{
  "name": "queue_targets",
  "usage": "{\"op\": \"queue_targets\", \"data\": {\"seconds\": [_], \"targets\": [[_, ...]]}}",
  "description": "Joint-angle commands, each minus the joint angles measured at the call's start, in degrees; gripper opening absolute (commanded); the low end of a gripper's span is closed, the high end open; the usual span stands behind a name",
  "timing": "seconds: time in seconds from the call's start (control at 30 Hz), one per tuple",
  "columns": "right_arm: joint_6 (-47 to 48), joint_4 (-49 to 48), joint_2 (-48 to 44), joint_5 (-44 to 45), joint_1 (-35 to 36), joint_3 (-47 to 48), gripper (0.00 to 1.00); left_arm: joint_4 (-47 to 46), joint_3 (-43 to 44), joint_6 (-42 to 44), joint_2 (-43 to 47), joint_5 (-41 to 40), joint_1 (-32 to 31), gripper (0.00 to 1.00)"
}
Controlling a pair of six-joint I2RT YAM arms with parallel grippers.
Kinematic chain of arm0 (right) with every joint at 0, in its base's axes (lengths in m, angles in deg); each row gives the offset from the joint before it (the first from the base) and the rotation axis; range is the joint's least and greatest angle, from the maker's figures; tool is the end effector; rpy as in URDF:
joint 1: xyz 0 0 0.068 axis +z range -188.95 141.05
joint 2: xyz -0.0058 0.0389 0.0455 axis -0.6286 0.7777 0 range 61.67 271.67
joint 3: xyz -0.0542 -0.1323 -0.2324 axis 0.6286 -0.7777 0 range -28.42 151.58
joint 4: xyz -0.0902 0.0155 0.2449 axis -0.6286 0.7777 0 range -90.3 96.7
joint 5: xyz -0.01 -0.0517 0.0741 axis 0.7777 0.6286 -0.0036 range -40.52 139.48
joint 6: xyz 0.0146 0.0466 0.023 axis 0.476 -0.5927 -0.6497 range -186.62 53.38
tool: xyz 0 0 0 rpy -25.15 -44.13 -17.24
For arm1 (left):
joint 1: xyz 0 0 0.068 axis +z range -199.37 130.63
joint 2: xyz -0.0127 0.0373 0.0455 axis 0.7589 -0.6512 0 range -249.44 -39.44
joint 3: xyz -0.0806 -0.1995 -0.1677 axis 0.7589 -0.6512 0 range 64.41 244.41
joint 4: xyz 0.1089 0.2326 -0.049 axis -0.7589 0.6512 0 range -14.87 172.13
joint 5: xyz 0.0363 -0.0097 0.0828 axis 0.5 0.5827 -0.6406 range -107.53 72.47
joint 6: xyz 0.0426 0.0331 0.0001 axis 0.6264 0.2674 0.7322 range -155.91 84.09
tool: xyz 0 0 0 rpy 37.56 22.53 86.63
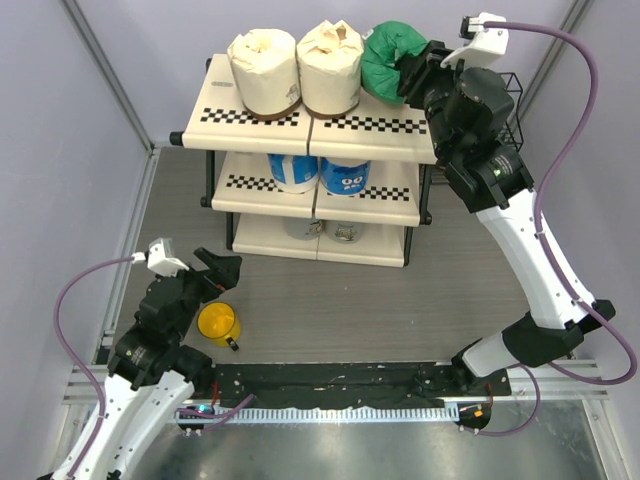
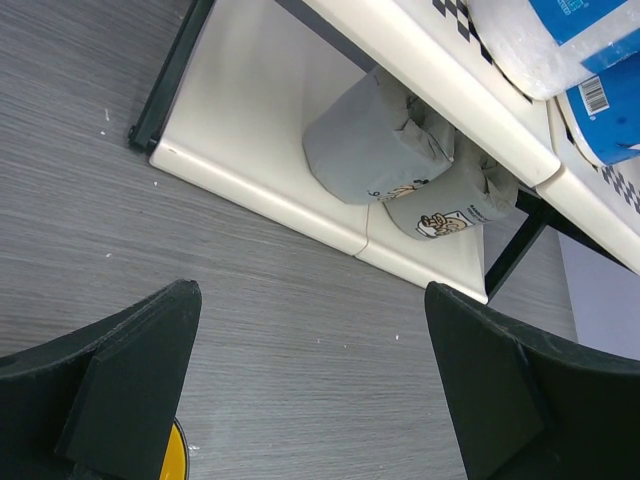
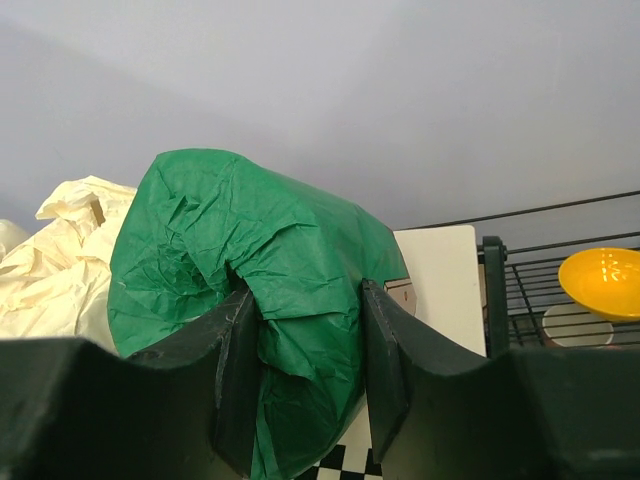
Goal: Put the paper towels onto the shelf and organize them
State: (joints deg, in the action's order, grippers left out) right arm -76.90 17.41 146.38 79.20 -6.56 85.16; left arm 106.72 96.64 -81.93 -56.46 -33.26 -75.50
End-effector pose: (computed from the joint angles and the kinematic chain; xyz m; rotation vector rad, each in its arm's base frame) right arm 0.2494 0.1372 0.5675 0.1675 1.3969 0.2618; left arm 0.0870 -0.0318 0.2825 -0.5166 1.8200 -0.6193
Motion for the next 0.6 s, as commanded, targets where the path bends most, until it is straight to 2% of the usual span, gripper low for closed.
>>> {"op": "queue_targets", "data": {"seconds": [0.0, 0.3, 0.57], "targets": [[-2.2, -5.4, -2.6, -5.5, 0.3, -0.9, 0.32, -0.3, 0.0, 0.5, 0.5, -1.1, -0.1, 1.00], [-2.5, -5.3, -4.7, -4.8, 0.3, -1.9, 0.32, -0.5, 0.0, 0.3, 0.1, -0.8, -0.1, 1.00], [-4.9, 1.2, -6.2, -5.4, 0.2, 0.8, 0.32, -1.4, -0.2, 0.0, -0.3, -0.8, -0.1, 1.00]]}}
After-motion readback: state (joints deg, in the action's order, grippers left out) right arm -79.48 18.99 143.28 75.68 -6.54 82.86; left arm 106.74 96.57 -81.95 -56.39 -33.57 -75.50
